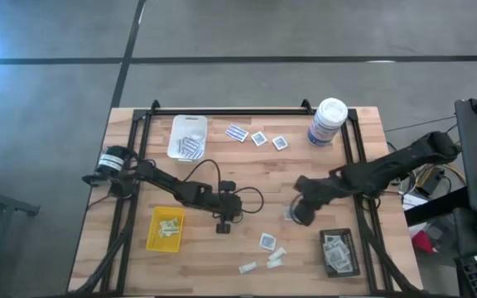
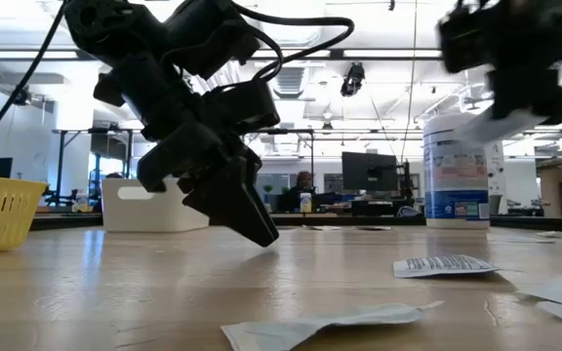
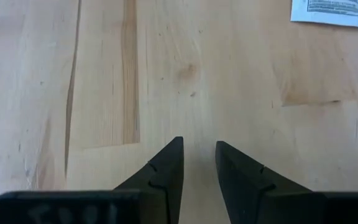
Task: Pick & Place First Aid Supplies
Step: Put the towelette pack into the black bin
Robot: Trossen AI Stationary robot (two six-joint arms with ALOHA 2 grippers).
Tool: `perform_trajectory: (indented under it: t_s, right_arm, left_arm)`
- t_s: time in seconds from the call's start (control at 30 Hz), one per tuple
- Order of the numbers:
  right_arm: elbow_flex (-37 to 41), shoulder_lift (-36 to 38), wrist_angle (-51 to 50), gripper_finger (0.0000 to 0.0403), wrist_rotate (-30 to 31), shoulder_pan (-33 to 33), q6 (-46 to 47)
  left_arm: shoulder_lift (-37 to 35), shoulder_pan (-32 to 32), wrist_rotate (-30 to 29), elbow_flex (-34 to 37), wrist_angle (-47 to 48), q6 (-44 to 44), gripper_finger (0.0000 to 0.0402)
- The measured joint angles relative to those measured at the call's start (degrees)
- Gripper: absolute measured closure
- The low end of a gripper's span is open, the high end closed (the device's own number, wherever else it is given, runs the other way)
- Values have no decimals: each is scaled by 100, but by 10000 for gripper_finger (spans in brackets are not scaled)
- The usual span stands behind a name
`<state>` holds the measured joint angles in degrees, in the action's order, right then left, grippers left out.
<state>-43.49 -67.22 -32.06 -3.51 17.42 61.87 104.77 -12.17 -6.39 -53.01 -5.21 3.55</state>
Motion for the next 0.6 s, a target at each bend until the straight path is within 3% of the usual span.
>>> perform_trajectory:
  t_s: [0.17,0.37,0.6]
  right_arm:
    - [0,540,-680,394,-11,547,416]
    - [0,898,-778,394,-384,1189,908]
    - [0,1006,-1114,394,-560,2035,2387]
  left_arm:
    - [0,0,15,0,-9,14,300]
    - [-2,0,17,0,13,16,300]
    - [-2,0,73,-2,17,66,300]
